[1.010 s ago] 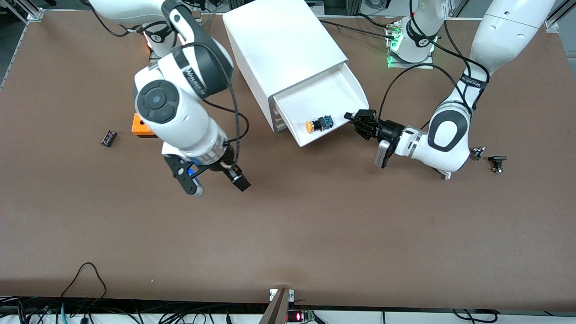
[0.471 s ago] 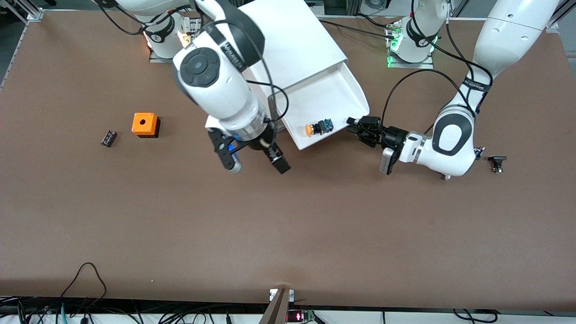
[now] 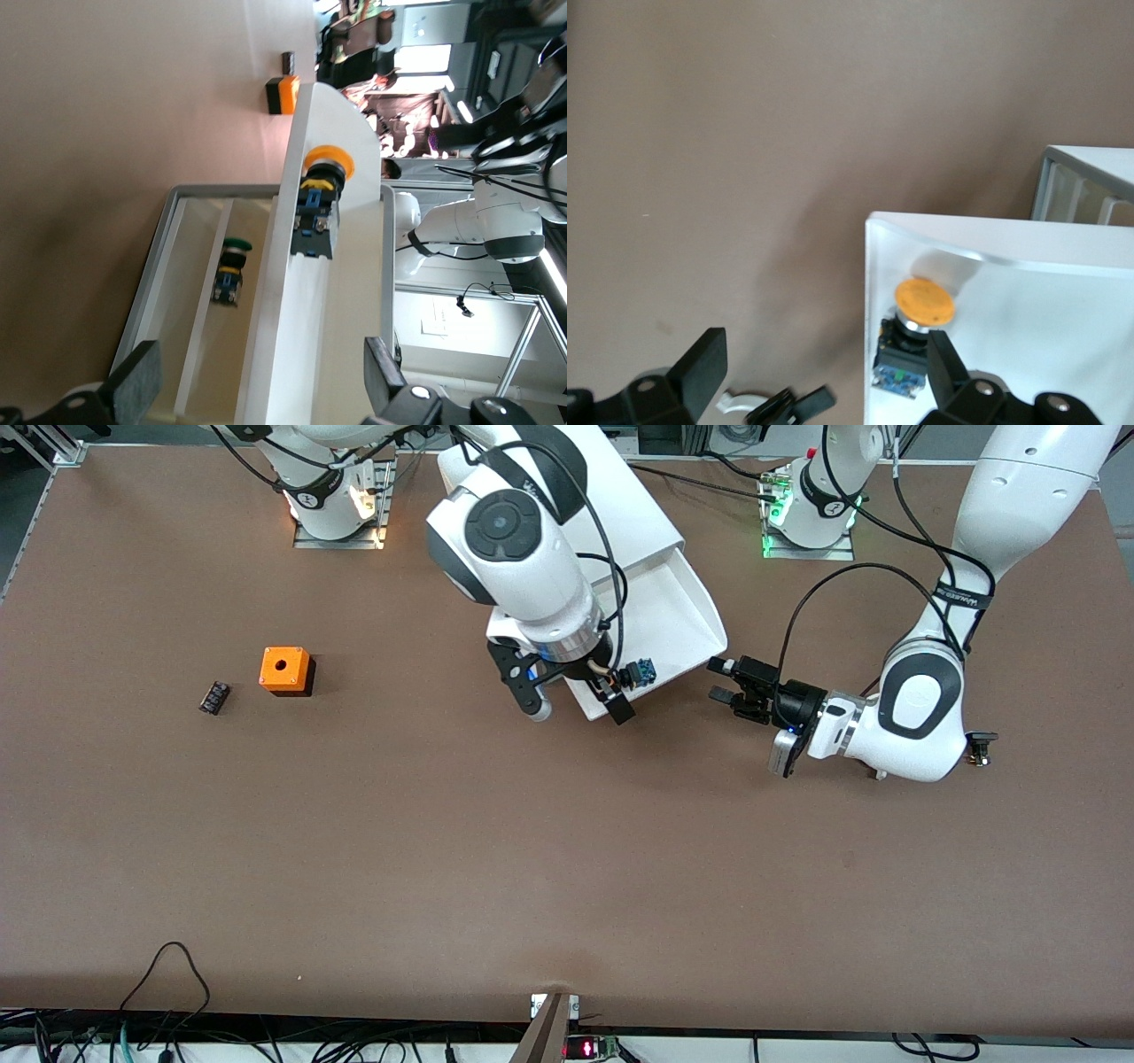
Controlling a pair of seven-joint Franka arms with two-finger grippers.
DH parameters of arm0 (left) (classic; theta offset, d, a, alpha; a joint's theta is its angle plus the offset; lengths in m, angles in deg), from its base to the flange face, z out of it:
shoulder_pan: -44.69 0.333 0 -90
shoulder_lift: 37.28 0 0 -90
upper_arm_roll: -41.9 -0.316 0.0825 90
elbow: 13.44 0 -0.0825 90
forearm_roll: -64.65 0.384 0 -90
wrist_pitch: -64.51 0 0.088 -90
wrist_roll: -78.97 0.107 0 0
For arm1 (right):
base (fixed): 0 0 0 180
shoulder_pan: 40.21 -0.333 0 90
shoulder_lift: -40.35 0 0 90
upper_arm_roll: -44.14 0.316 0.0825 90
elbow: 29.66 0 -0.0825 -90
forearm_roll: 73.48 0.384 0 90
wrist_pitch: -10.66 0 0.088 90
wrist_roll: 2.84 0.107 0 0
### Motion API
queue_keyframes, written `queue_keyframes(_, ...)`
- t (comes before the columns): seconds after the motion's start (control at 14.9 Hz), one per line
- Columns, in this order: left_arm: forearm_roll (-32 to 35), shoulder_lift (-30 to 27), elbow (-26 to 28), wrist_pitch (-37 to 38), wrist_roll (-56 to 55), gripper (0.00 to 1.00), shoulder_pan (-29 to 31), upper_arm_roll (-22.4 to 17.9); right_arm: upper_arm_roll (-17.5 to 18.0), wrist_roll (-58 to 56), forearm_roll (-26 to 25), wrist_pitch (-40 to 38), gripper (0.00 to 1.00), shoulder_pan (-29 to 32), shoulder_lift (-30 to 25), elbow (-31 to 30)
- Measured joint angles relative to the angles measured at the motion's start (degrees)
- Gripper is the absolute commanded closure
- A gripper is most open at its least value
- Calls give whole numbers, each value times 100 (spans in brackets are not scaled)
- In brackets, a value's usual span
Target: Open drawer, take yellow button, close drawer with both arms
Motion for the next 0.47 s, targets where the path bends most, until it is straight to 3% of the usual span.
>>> queue_keyframes(0.4,845,-258,-759,714,-1625,0,43,27,-14,457,-386,27,2,-568,461,2)
queue_keyframes(0.47,945,-281,-828,792,-1719,0,43,30,-16,469,-389,28,19,-592,471,2)
